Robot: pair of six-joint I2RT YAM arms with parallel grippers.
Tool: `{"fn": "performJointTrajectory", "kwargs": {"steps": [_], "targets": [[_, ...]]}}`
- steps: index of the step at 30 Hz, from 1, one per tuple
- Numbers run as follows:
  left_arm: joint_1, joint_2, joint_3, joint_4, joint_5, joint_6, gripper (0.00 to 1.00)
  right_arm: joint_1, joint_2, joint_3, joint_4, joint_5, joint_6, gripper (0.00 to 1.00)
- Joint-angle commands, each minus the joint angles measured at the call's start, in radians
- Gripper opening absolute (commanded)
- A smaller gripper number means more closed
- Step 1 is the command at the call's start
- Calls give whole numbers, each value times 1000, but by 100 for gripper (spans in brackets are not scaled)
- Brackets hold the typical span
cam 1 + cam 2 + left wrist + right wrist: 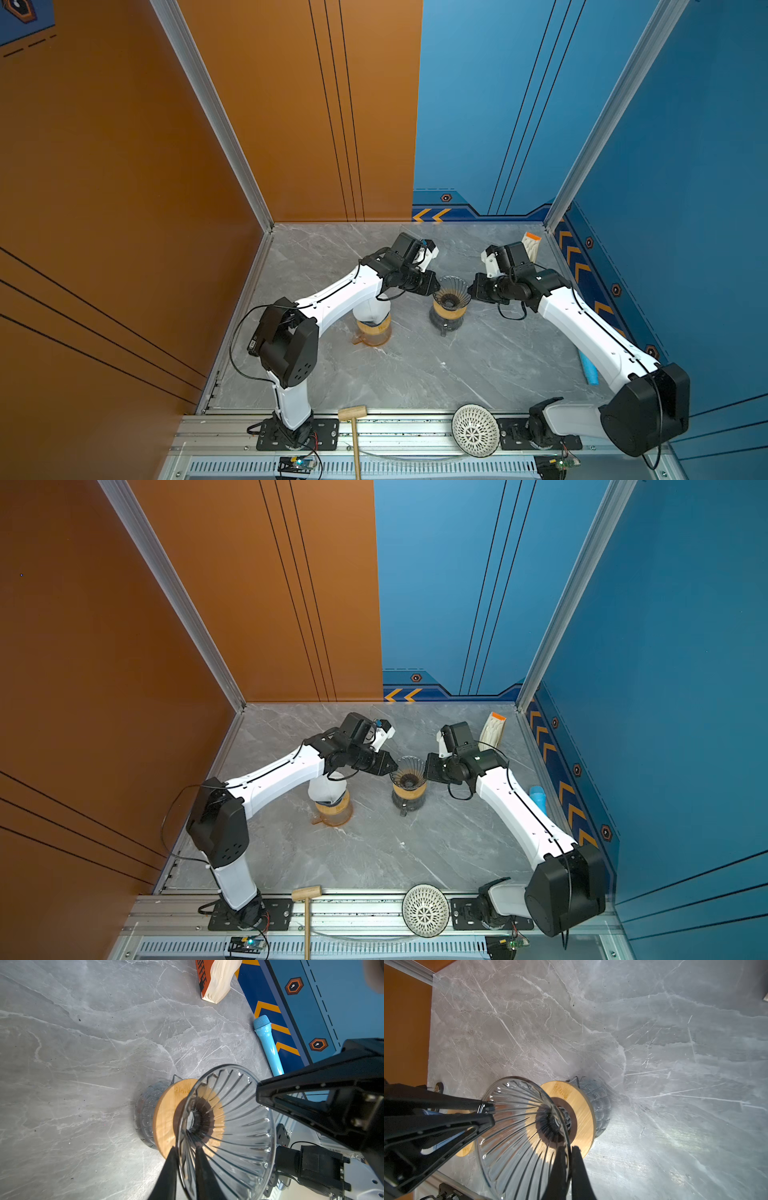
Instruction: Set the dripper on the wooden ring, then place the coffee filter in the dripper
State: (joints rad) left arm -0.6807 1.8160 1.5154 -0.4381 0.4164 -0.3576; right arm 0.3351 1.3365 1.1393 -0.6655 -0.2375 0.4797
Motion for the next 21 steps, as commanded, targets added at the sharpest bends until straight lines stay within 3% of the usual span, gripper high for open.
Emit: {"fn": "performJointTrajectory", "kwargs": {"steps": [1,7,21], "targets": [[1,25,17,0,57,-4,17,8,6,-22,5,23,31,0],[4,36,16,-1,64,-9,9,6,32,-9,-17,8,48,0],[14,73,-3,-1,82,-27,0,8,48,-30,-49,41,35,0]]}}
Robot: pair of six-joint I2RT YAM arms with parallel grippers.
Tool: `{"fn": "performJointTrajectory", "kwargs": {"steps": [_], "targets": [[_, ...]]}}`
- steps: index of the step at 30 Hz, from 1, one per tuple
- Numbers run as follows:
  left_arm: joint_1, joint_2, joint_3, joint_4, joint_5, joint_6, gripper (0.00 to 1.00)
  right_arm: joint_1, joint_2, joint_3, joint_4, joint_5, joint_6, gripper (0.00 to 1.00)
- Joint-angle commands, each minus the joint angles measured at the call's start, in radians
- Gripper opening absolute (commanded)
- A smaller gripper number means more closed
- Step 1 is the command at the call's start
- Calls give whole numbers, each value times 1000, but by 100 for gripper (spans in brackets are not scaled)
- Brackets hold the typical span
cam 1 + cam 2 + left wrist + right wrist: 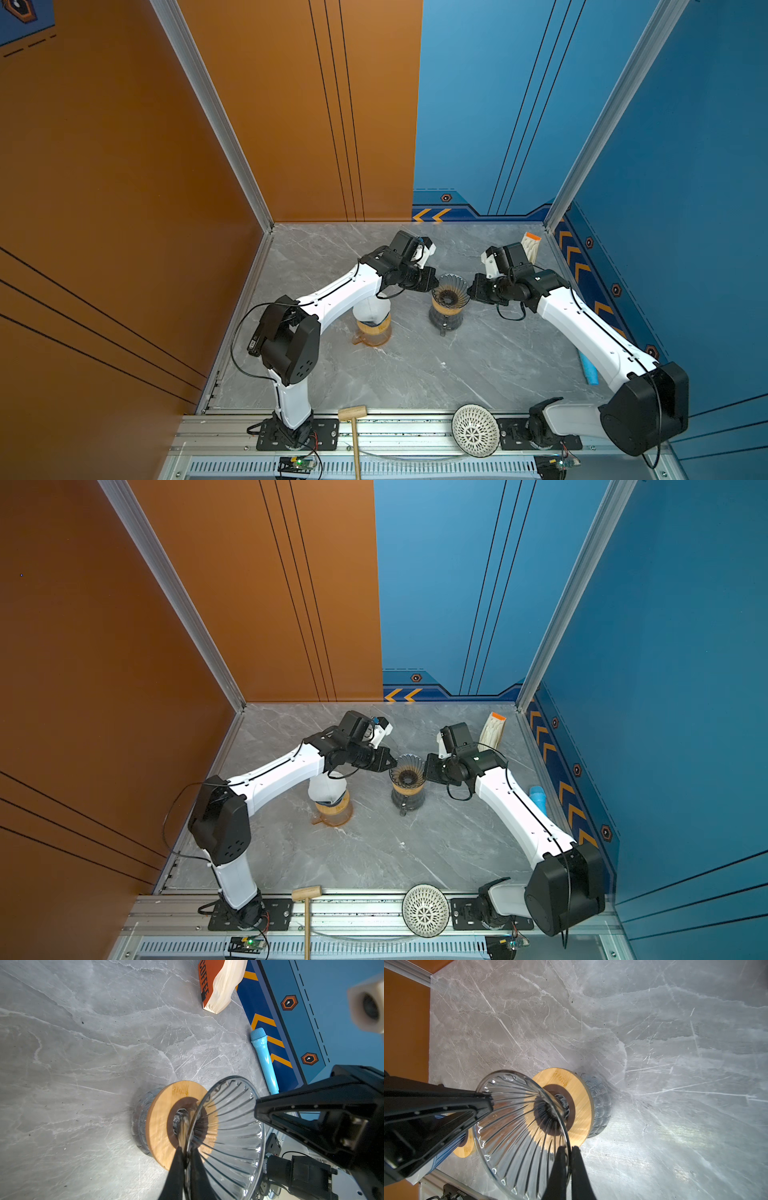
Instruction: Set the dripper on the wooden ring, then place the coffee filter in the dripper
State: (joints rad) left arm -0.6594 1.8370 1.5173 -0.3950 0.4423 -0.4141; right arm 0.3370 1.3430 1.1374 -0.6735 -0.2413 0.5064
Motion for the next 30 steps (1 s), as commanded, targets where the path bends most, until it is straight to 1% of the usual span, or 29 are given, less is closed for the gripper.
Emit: {"fn": "performJointTrajectory", "kwargs": {"steps": [1,7,13,20,30], "targets": [[-7,57,-9,-45,56,27,0,6,43,-27,-44,48,8,0],[-8,76,-20,-44,72,11,0,5,100,45,-129,44,-5,0],[1,80,-24,-54,69,2,0,10,153,77,-175,42,16,0],[9,110,-9,-91,101,-1,0,24,233,137,-255,57,18,0],[13,152,41,-162,107,7,0,33,284,163,-287,85,18,0]]}}
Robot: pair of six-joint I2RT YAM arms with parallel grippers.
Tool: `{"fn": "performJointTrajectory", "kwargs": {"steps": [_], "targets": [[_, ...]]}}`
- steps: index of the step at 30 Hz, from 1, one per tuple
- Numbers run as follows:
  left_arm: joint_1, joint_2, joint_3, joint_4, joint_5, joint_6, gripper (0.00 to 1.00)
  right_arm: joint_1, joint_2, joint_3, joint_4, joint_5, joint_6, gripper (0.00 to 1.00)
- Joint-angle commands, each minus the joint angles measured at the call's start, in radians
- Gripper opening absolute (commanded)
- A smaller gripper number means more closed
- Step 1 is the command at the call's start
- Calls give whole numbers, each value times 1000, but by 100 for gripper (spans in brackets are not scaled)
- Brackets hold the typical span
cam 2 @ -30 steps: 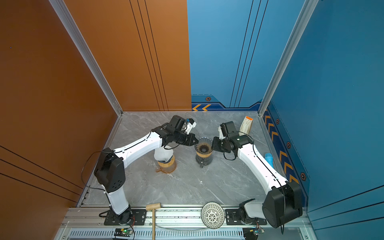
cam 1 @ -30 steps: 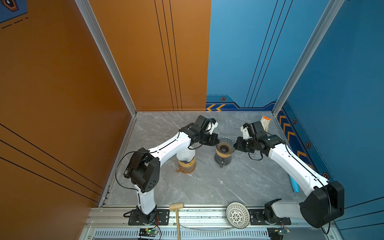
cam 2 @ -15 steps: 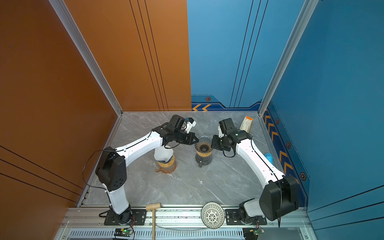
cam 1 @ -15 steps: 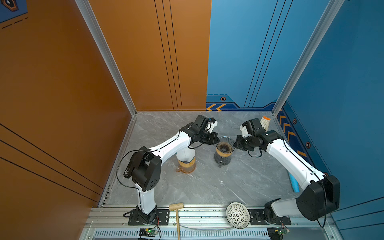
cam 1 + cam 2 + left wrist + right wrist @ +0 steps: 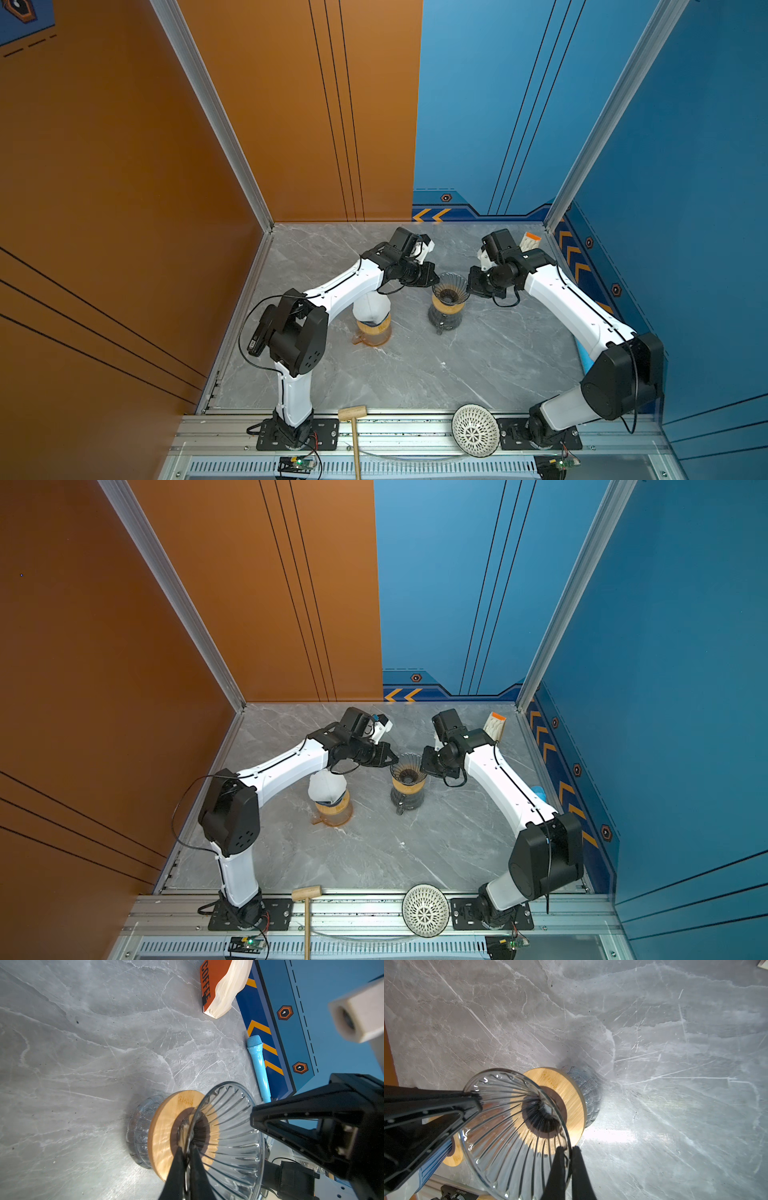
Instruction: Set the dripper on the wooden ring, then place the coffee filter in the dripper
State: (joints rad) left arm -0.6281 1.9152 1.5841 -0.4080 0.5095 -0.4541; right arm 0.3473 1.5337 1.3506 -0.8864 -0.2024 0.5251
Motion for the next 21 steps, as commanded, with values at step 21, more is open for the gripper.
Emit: {"fn": "performJointTrajectory", "kwargs": {"steps": [21], "targets": [[-20,38,69,-150,60,79,21,50,16,21,9,6,-20,11]]}}
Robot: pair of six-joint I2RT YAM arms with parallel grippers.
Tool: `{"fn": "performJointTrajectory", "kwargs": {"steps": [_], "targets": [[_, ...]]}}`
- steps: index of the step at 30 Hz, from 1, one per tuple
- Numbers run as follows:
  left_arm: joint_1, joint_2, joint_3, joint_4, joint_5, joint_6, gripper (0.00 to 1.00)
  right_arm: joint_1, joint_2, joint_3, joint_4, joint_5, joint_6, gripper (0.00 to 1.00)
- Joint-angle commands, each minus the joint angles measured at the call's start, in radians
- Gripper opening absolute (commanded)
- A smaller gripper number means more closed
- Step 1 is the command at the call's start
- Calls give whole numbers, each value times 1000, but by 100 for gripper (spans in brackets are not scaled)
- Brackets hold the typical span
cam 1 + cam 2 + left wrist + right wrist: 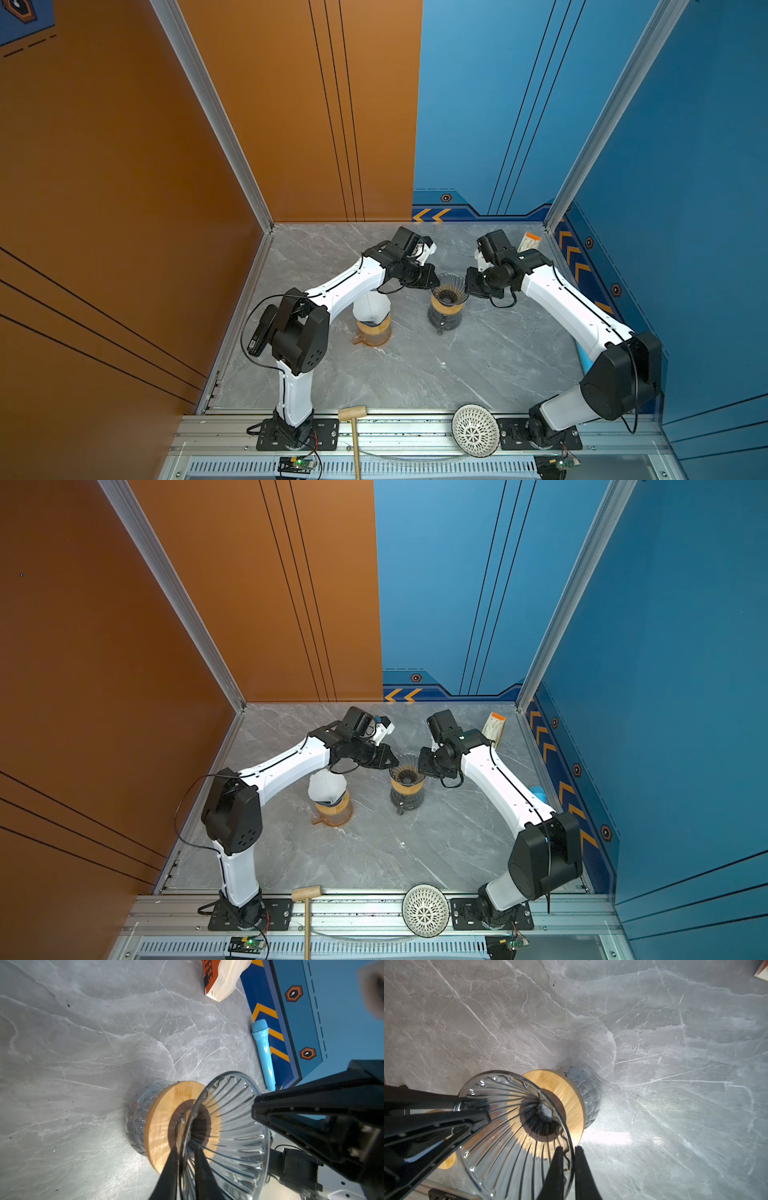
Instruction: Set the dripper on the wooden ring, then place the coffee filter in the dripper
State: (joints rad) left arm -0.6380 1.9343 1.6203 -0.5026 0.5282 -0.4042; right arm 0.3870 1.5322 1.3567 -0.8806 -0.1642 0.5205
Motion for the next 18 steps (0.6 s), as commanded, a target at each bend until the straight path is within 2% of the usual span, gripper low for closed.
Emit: {"fn": "performJointTrajectory", "kwargs": {"steps": [1,12,14,18], "targets": [[-10,18,33,-56,48,28,23,10,17,16,3,-36,-18,12],[0,-10,57,-56,44,36,43,13,-7,67,2,-26,-39,22],[3,-22,59,-56,21,40,43,13,-19,76,2,-17,-53,25],[4,-57,66,-56,-27,54,50,6,-58,86,3,27,-94,30]]}}
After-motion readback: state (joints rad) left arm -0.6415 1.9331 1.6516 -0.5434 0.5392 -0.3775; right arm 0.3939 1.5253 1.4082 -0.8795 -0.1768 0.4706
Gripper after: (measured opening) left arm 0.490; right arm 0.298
